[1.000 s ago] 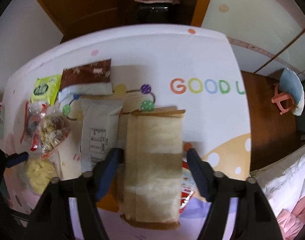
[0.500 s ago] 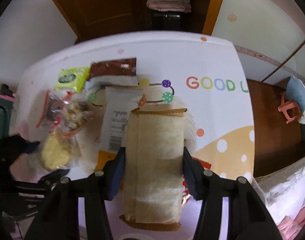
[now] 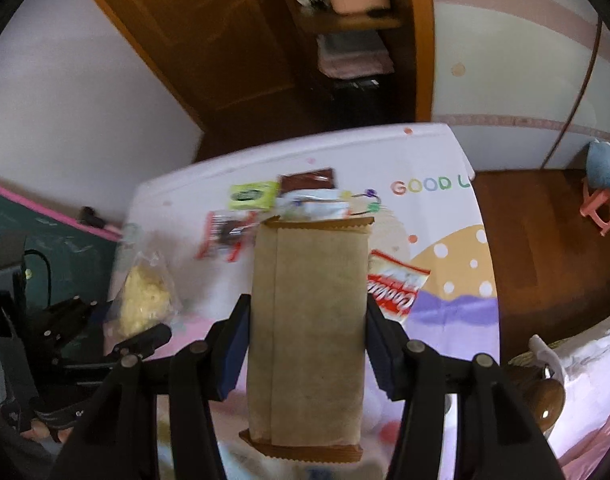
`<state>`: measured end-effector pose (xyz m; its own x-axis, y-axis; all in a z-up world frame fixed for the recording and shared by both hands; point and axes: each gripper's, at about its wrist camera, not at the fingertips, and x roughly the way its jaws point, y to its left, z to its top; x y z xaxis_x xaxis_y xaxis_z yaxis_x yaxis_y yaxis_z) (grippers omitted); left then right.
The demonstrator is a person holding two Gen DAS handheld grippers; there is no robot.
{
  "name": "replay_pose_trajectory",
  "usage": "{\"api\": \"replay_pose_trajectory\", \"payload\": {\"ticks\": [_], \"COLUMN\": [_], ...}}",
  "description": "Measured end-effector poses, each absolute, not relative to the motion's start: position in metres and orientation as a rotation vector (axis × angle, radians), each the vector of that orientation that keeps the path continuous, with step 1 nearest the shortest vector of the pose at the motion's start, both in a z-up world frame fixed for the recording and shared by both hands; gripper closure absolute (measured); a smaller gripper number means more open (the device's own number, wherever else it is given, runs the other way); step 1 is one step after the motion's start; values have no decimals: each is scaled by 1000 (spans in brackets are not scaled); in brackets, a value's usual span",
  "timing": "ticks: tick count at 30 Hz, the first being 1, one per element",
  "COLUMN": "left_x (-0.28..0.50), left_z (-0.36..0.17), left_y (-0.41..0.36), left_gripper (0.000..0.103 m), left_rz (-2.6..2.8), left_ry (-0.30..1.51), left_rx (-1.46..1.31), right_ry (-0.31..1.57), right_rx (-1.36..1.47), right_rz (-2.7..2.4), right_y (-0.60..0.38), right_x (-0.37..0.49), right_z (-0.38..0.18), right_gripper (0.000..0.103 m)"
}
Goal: Organize snacks
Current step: 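Grasp the bagged yellow cake with the left gripper while the right grasps the brown paper bread bag, then carry both bags over the white tray and open both grippers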
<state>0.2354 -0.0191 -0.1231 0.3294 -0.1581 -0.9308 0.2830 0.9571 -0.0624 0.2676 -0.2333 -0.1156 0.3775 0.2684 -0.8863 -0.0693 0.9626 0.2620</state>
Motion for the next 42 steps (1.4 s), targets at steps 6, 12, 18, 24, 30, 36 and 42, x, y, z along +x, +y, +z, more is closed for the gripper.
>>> {"api": "replay_pose_trajectory", "payload": {"ticks": [6, 12, 18, 24, 30, 36, 42], "left_x": [161, 83, 29, -2, -18, -25, -26], "left_z": [-54, -22, -29, -38, -53, -65, -67], "left_y": [-9, -11, -21, -26, -32, -40, -41], "left_gripper": [49, 49, 49, 48, 48, 48, 48], "left_rz": [-272, -257, -239, -218, -203, -223, -228], "left_ry": [1124, 1078, 1089, 1104, 1150, 1208, 1223], "left_rx": [43, 7, -47, -69, -49, -24, -15], "right_ry": [1066, 1031, 1041, 1120, 1155, 1149, 1153], "right_rx": [190, 183, 168, 175, 180, 238, 279], "right_rz": [318, 367, 395, 389, 332, 294, 276], "right_y": [-221, -221, -215, -206, -209, -220, -224], "right_x": [196, 129, 67, 27, 5, -5, -7], "right_z": [-53, -25, -21, -34, -40, -40, -42], "right_gripper": [50, 50, 50, 50, 50, 50, 50]}}
